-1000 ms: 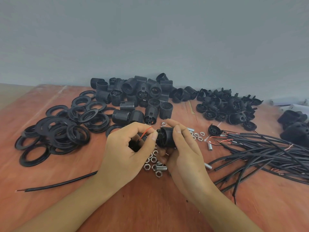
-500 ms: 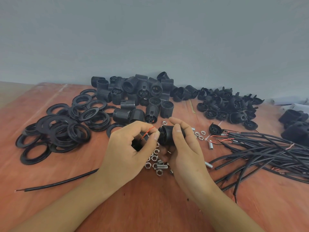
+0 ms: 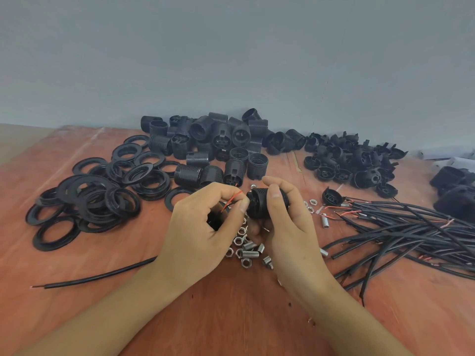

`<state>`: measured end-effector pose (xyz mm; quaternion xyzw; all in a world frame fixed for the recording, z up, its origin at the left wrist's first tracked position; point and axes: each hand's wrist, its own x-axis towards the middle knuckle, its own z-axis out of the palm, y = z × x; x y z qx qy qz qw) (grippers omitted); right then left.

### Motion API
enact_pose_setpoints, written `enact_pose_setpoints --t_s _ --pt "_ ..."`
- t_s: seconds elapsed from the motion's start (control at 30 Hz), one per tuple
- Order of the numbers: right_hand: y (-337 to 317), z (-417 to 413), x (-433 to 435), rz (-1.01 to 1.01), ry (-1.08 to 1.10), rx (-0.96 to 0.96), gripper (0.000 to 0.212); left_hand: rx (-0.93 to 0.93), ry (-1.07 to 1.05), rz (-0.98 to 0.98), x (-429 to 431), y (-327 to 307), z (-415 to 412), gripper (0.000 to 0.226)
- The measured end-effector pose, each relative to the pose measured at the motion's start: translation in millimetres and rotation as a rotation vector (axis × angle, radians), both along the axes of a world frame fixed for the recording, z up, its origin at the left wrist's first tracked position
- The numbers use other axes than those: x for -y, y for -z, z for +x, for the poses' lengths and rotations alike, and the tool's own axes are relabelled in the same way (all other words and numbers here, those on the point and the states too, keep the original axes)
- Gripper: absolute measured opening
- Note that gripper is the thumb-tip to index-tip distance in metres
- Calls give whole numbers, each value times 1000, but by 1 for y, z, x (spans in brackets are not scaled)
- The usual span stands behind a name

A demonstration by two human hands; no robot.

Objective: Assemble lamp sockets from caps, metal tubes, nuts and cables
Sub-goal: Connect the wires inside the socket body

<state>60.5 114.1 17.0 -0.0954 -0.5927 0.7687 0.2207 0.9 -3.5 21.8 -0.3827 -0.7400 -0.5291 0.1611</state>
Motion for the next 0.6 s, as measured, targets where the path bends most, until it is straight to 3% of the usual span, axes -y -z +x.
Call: enact_pose_setpoints --t_s 0.07,0.23,0.6 --pt "-4 -3 -2 -159 7 29 19 -10 20 -5 0 0 0 6" --pt "-13 -5 -10 -500 -72 126 38 7 -44 44 3 1 -4 6" --pt "-11 -2 -5 -509 -170 120 35 16 13 48 3 1 1 8"
